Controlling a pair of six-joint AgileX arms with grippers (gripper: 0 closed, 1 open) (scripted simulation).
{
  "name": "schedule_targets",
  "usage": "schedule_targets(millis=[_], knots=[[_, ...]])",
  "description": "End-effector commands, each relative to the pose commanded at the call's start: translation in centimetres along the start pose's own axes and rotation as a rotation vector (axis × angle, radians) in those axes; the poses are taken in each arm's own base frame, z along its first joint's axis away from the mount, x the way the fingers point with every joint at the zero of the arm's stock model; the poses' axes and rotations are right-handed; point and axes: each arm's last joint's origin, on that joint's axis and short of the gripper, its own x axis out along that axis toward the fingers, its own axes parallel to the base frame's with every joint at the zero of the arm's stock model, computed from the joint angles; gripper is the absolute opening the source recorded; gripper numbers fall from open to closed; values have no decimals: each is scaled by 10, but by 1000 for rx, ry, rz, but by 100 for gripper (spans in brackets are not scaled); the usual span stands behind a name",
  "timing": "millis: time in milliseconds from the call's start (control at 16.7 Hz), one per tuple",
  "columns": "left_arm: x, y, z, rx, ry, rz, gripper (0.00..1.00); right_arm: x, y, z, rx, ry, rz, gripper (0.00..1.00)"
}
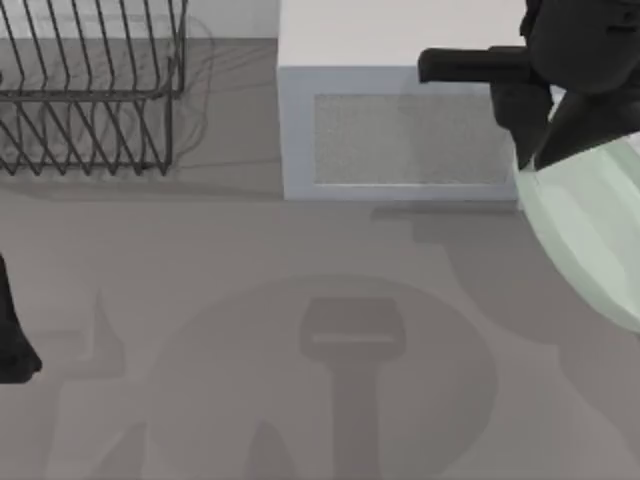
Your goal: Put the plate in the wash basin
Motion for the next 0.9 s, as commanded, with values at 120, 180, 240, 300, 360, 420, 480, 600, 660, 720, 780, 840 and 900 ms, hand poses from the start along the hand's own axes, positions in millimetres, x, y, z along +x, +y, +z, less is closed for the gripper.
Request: schedule_targets(millis=[120,180,240,300,360,420,480,600,660,720,780,840,900], knots=[[0,0,0,0,0,0,100,-1,0,0,0,0,0,0],[0,0,0,0,0,0,100,-1,0,0,0,0,0,0],[0,0,0,0,0,0,100,1,2,-1,-4,2,0,0],[0,0,0,0,0,0,100,0,1,0,-4,2,-1,0],[0,0,0,0,0,0,100,-1,-2,2,-4,2,-2,0],[0,0,0,0,0,0,100,-1,-8,7,-3,4,-4,0],[0,0,0,0,0,0,100,-1,-16,16,-3,8,-7,0],[0,0,0,0,0,0,100,2,-41,40,6,20,-17,0],[0,0,0,0,0,0,100,5,-60,56,17,26,-22,0],[0,0,0,0,0,0,100,10,-82,73,33,34,-28,0],[0,0,0,0,0,0,100,18,-106,90,51,43,-32,0],[0,0,0,0,0,0,100,28,-133,107,68,53,-35,0],[0,0,0,0,0,0,100,41,-158,124,80,66,-37,0]])
